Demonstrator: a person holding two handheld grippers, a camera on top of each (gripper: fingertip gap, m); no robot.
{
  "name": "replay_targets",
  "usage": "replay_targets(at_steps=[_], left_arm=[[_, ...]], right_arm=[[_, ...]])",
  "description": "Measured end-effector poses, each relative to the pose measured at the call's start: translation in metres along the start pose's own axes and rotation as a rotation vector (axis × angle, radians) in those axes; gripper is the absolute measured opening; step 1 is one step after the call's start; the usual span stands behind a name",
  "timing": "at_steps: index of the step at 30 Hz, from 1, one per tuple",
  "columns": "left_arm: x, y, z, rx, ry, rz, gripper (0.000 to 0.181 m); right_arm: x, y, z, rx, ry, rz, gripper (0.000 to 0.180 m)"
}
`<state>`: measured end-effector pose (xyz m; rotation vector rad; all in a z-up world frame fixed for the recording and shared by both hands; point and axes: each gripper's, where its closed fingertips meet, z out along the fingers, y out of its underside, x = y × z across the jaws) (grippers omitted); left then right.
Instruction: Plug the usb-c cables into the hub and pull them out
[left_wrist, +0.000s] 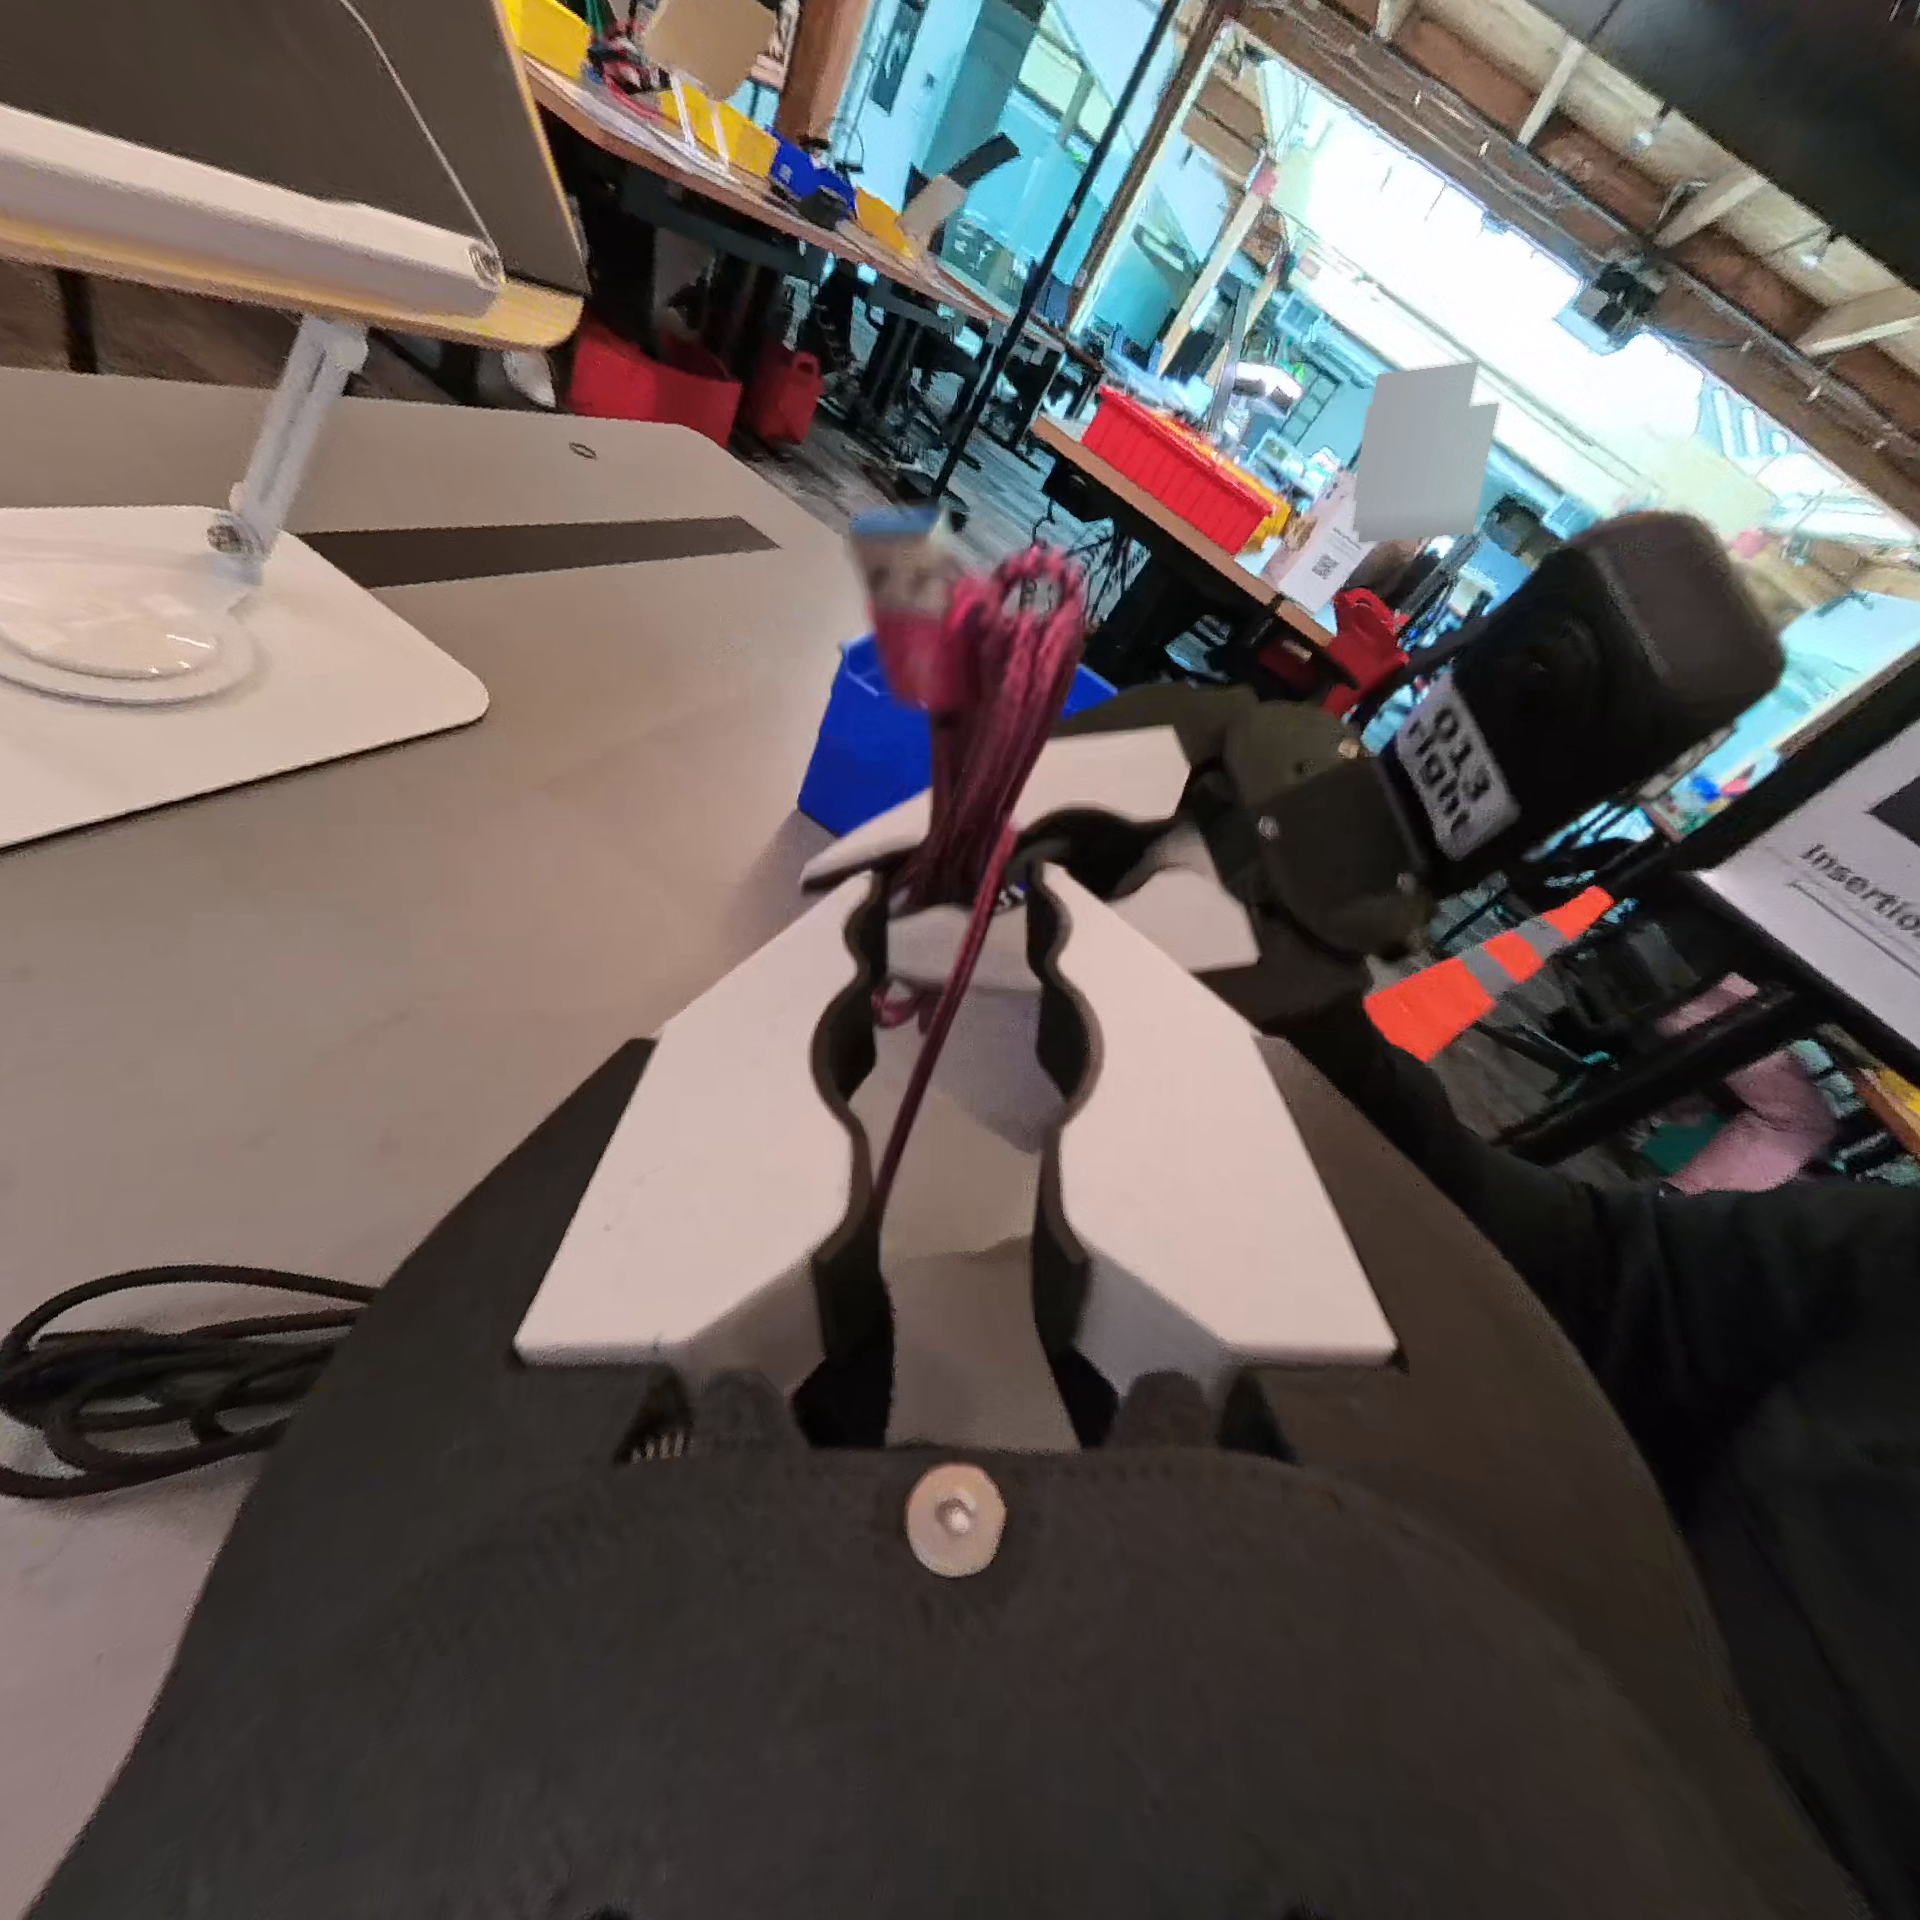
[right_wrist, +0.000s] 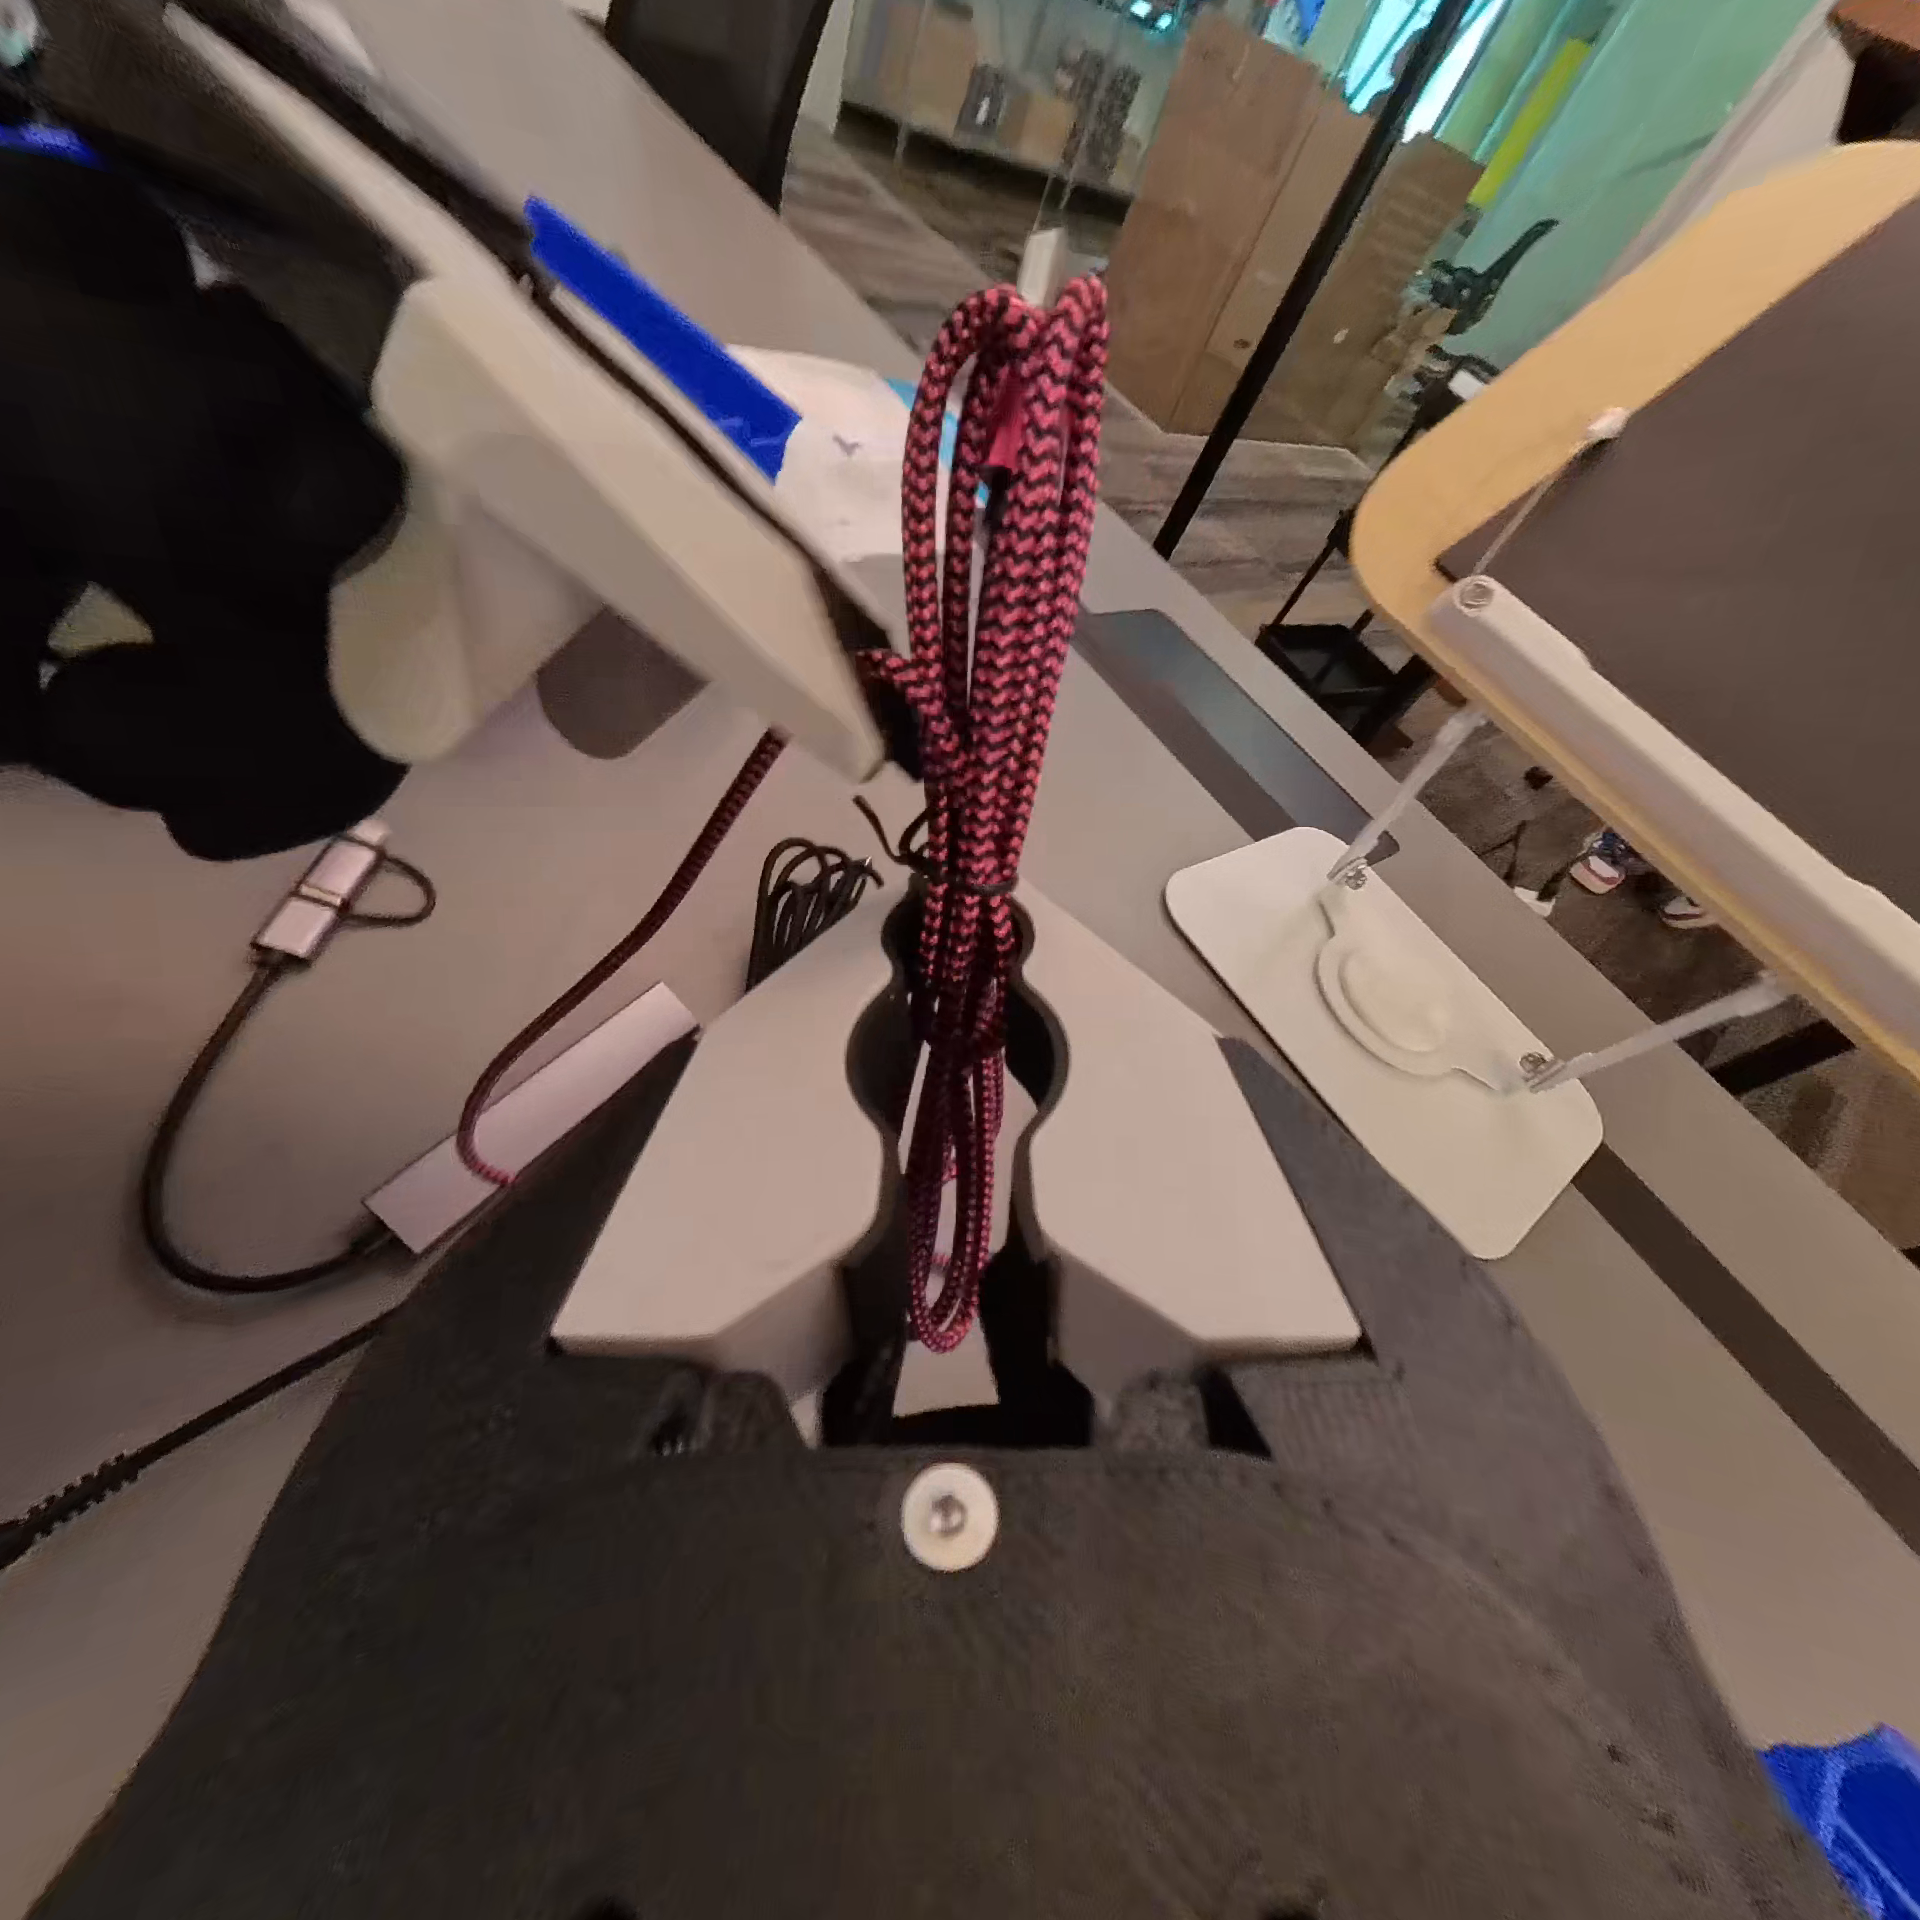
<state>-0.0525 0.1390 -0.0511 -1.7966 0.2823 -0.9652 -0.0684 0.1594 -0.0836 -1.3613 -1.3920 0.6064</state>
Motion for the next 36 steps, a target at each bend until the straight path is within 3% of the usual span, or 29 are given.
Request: replay_targets(at_steps=[4,9,14,20,33,36], left_arm=[[0.01,0.026,0.006,-0.095,0.087,0.012,0.035],[0.022,0.06,0.019,-0.221,0.143,0.072,0.0],[0.026,0.024,0.01,-0.065,0.158,0.06,0.0],[0.039,-0.018,0.005,0.053,0.18,0.09,0.0],[0.041,-0.008,0.024,-0.01,0.144,0.165,0.008],[0.038,-0.009,0.023,0.003,0.104,0.187,0.0]], right_arm=[[0.013,-0.007,-0.01,0.053,0.007,0.086,0.009],[0.029,-0.016,-0.021,0.085,0.058,0.094,0.008],[0.044,-0.009,-0.034,0.053,0.093,0.086,0.008],[0.025,-0.003,-0.029,0.035,0.037,0.093,0.01],[0.003,-0.004,-0.023,-0.013,-0.033,0.072,0.009],[0.002,-0.003,-0.023,-0.036,-0.046,0.068,0.009]])
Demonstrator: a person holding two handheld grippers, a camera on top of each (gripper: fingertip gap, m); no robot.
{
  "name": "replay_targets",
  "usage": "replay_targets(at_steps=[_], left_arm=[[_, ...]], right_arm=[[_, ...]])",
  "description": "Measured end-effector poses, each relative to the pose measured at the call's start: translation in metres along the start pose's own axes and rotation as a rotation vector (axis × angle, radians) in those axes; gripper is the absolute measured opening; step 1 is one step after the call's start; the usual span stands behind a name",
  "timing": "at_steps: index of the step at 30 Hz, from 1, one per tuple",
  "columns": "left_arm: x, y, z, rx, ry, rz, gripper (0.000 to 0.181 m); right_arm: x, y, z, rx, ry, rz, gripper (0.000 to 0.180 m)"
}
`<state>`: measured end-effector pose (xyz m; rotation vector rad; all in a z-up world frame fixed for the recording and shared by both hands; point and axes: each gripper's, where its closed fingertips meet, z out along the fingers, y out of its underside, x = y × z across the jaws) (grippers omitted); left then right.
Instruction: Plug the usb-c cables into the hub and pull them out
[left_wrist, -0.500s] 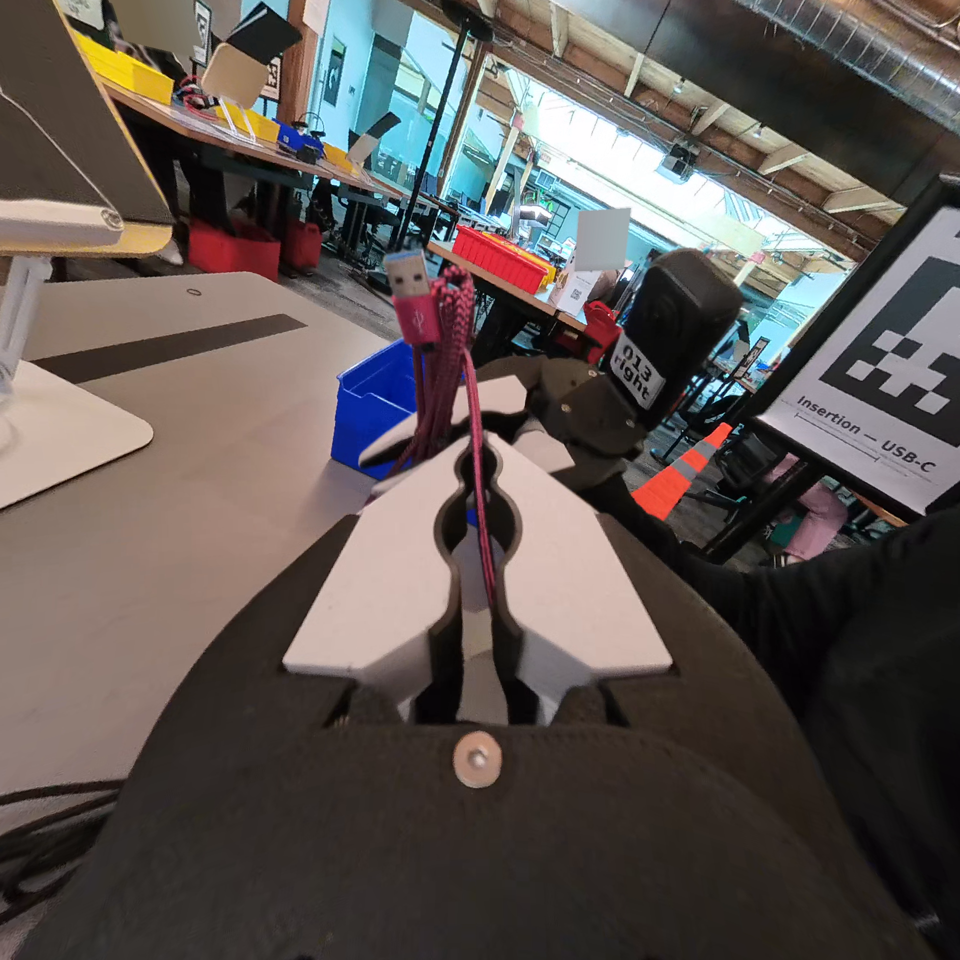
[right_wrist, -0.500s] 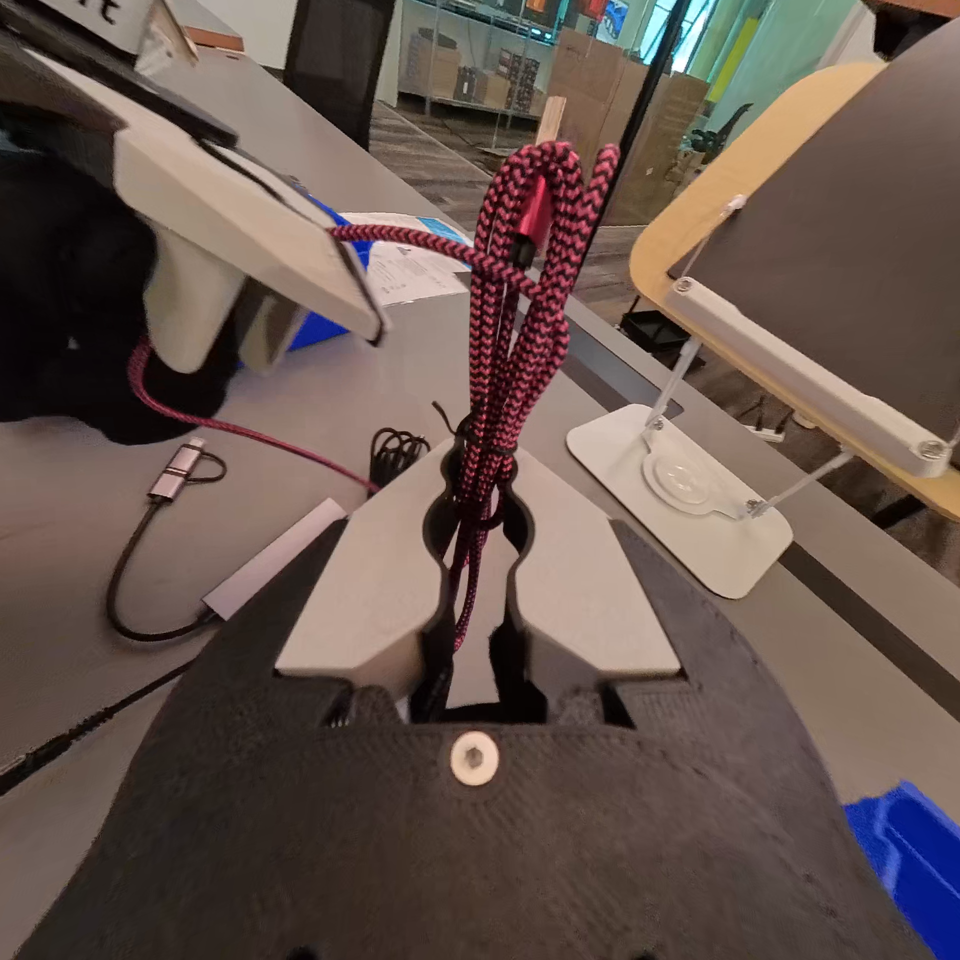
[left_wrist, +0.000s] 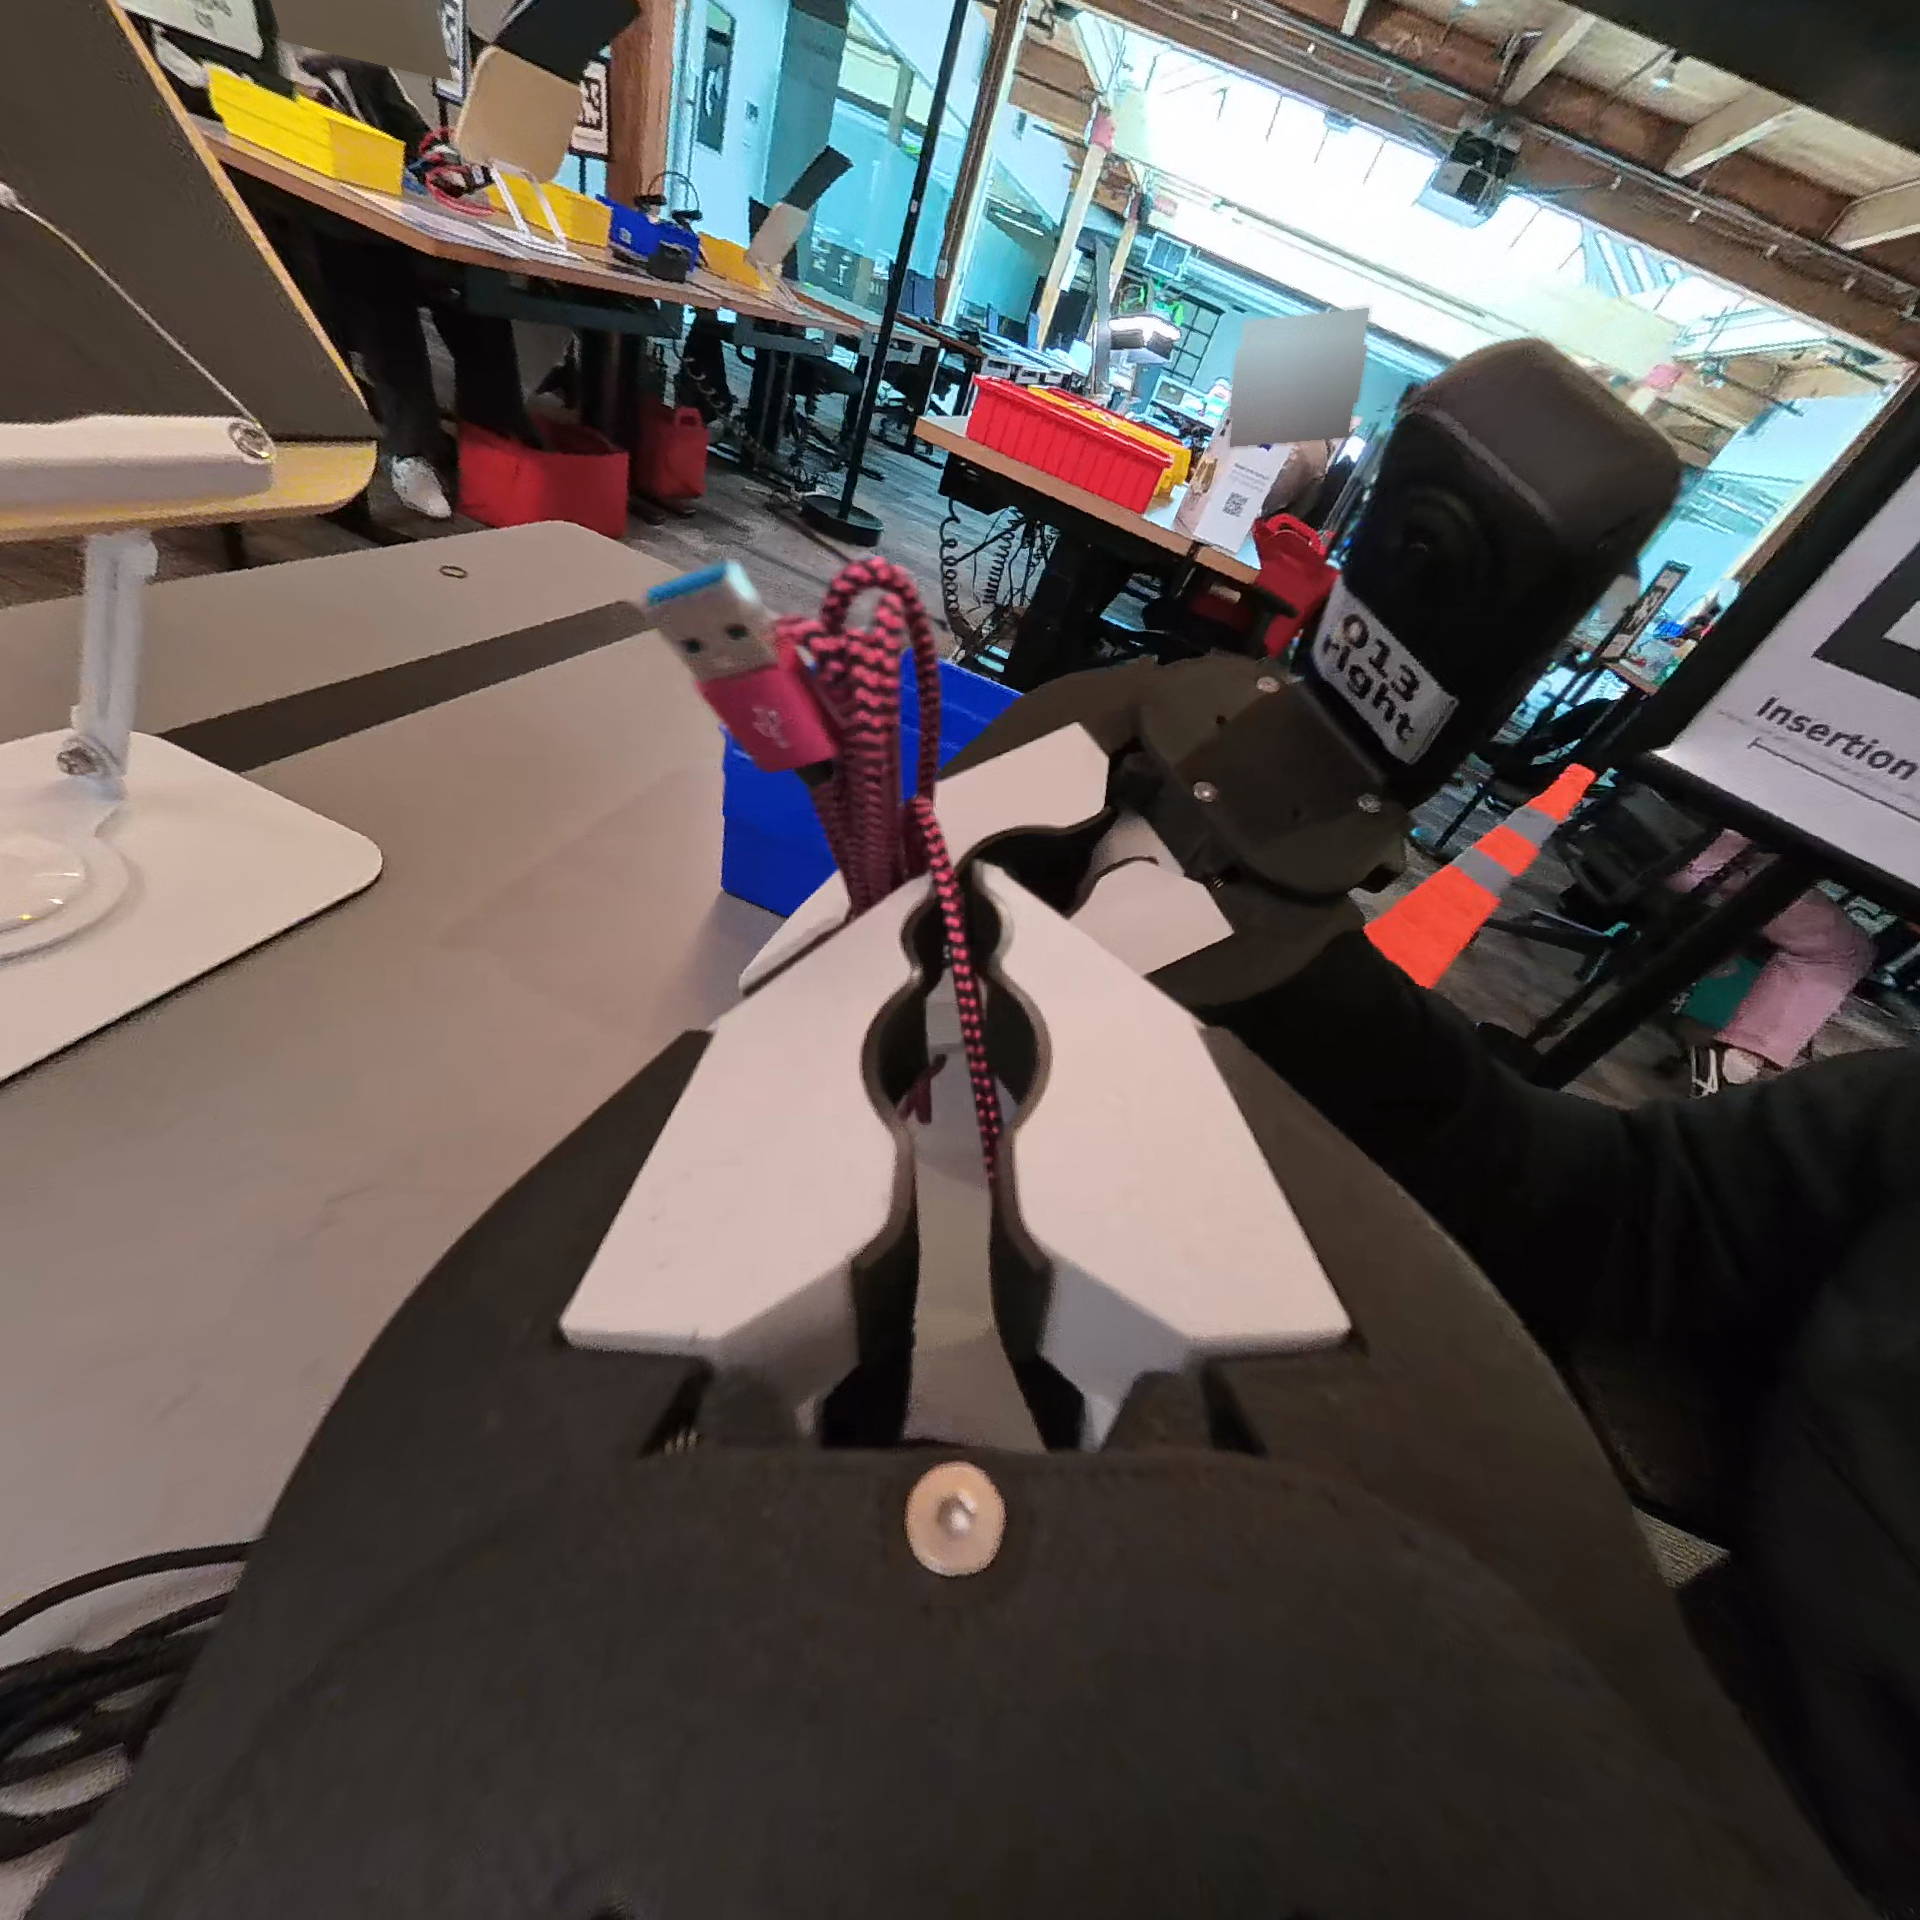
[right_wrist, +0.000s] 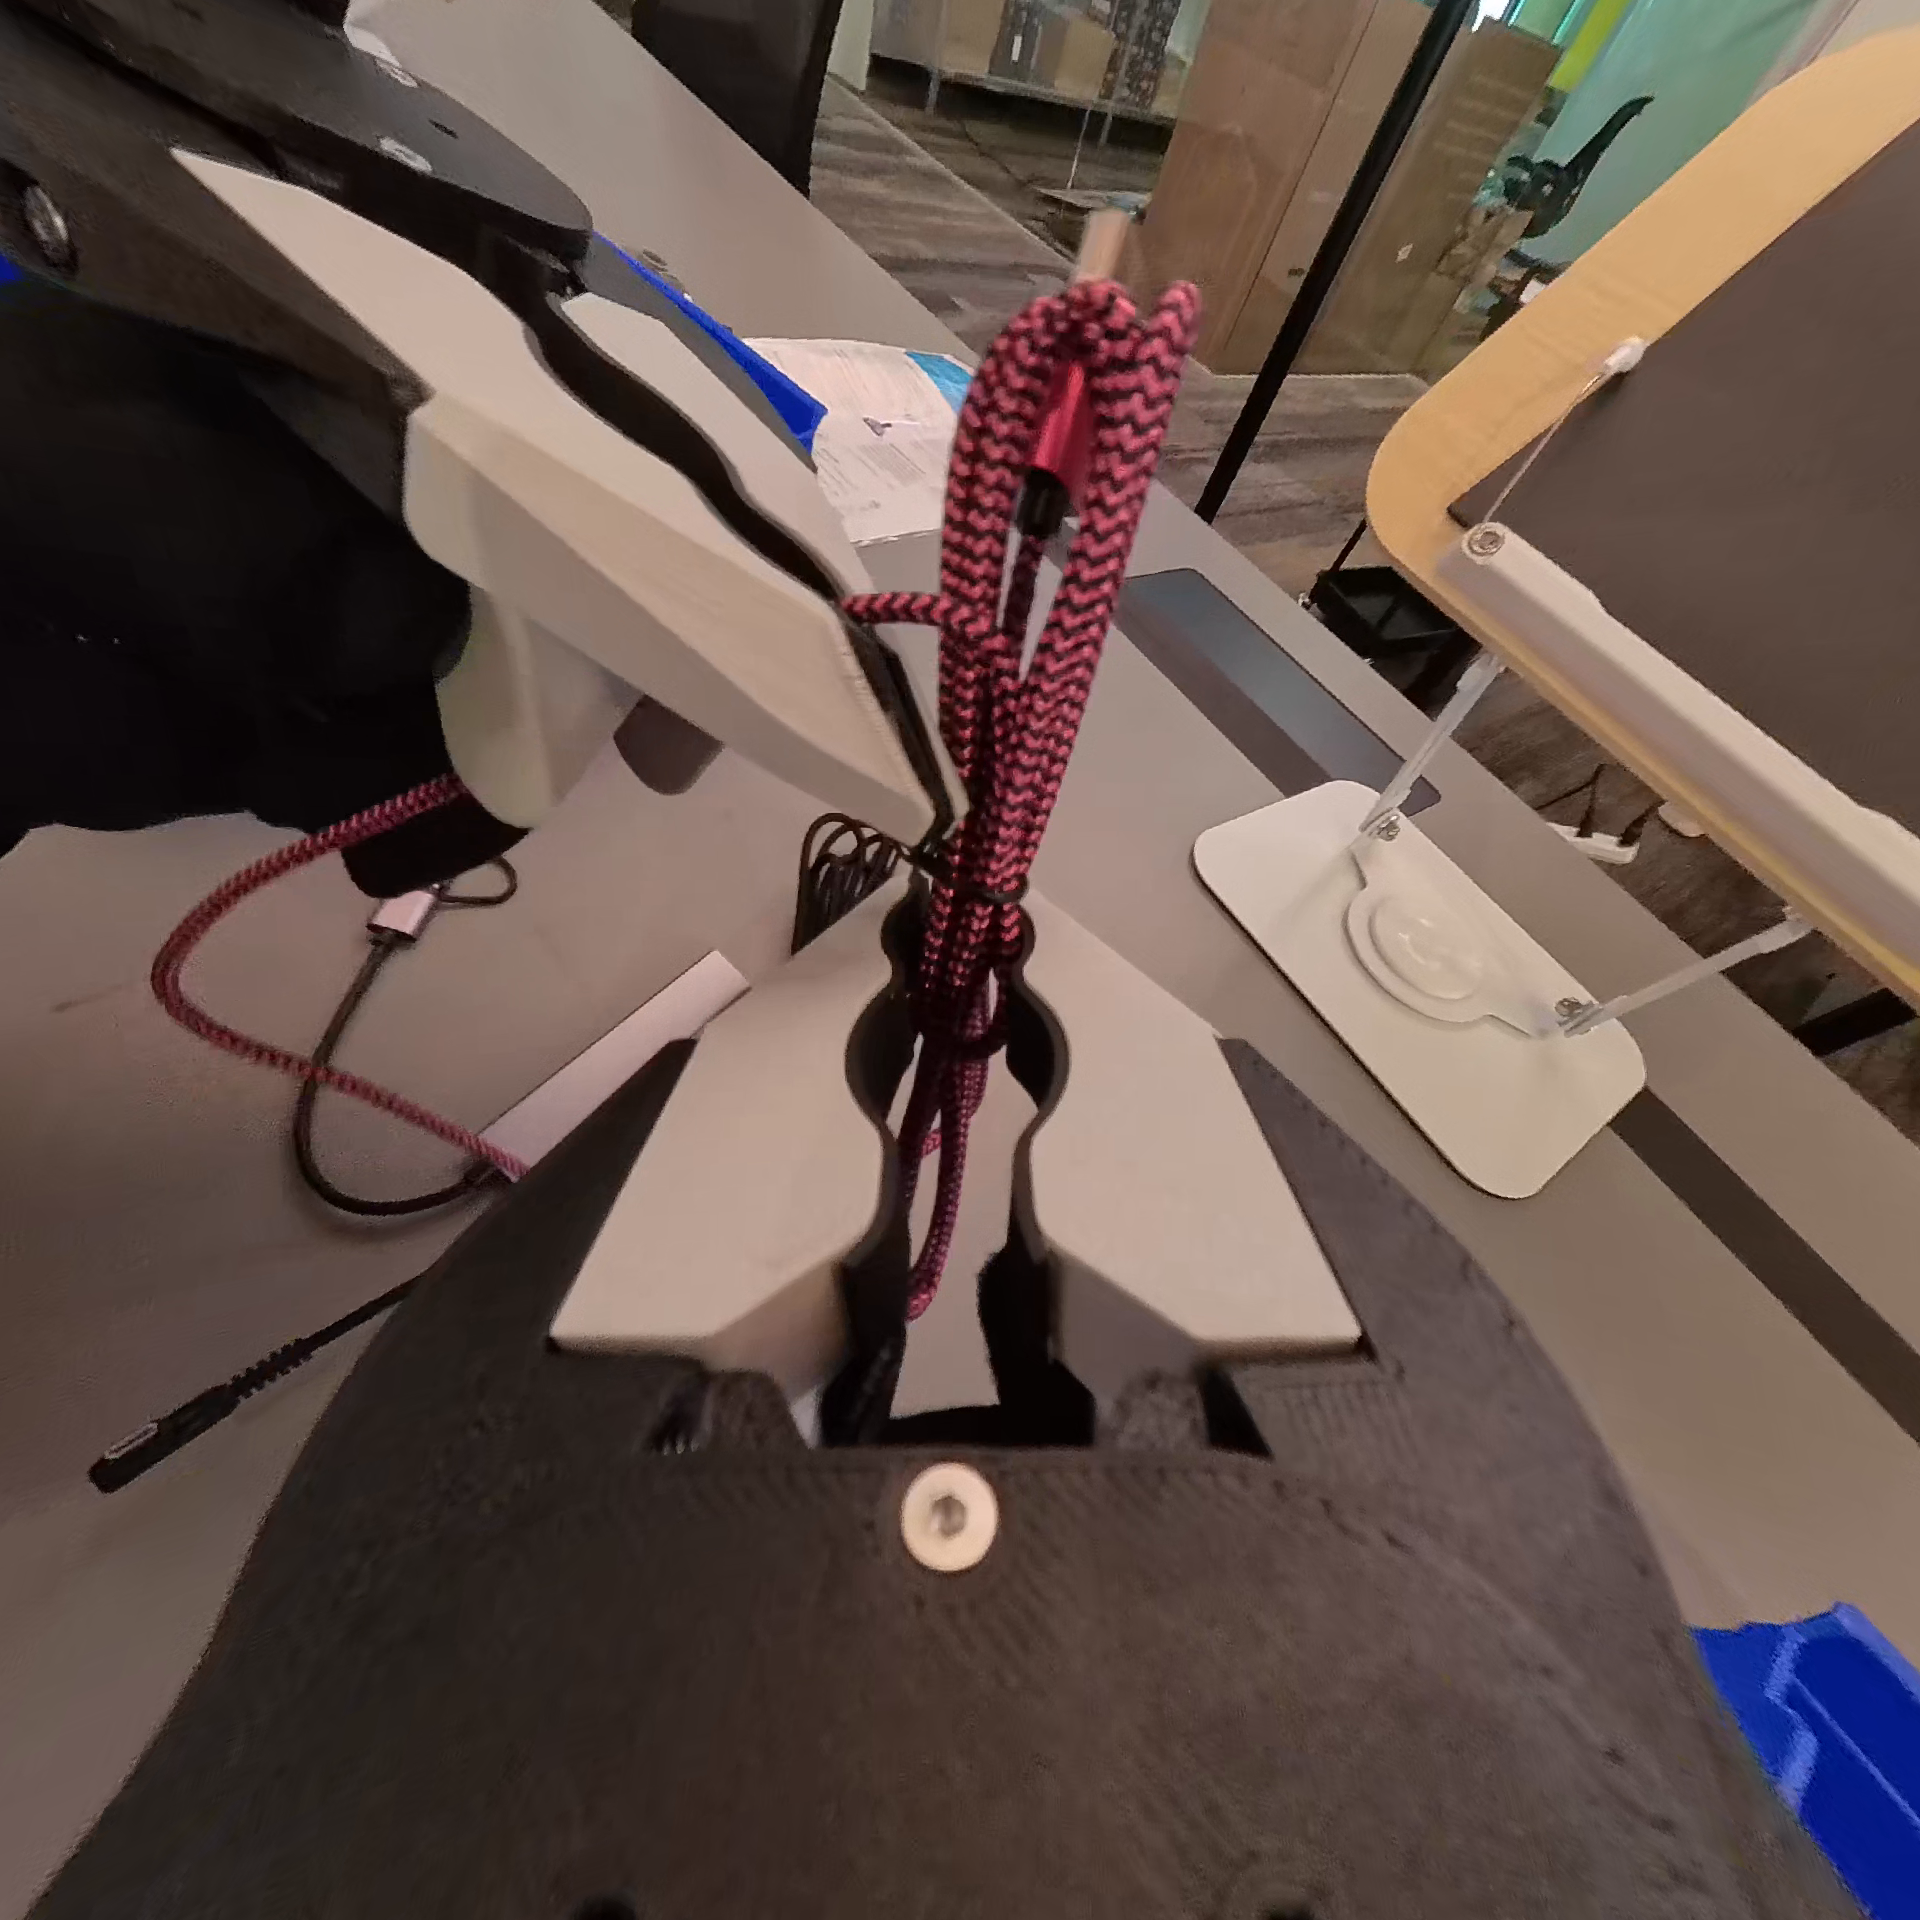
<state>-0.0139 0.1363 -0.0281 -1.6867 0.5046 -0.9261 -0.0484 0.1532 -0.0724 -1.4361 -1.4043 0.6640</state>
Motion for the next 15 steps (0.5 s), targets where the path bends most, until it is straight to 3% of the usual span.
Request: replay_targets(at_steps=[4,5,9,13,15], left_arm=[[-0.012,0.004,-0.006,-0.035,-0.084,0.022,0.002],[-0.02,0.005,-0.009,-0.053,-0.168,0.059,0.022],[-0.025,-0.005,-0.021,-0.052,-0.369,0.272,0.03],[-0.037,-0.008,-0.022,-0.175,-0.591,0.506,0.067],[-0.043,-0.004,-0.02,-0.23,-0.654,0.582,0.076]], right_arm=[[0.005,0.006,-0.001,-0.061,0.043,-0.017,0.009],[0.007,0.008,-0.001,-0.079,0.051,-0.017,0.008],[0.007,0.015,0.0,-0.126,0.052,-0.016,0.008],[0.002,0.016,0.003,-0.156,0.051,-0.024,0.008],[0.001,0.016,0.004,-0.167,0.059,-0.027,0.008]])
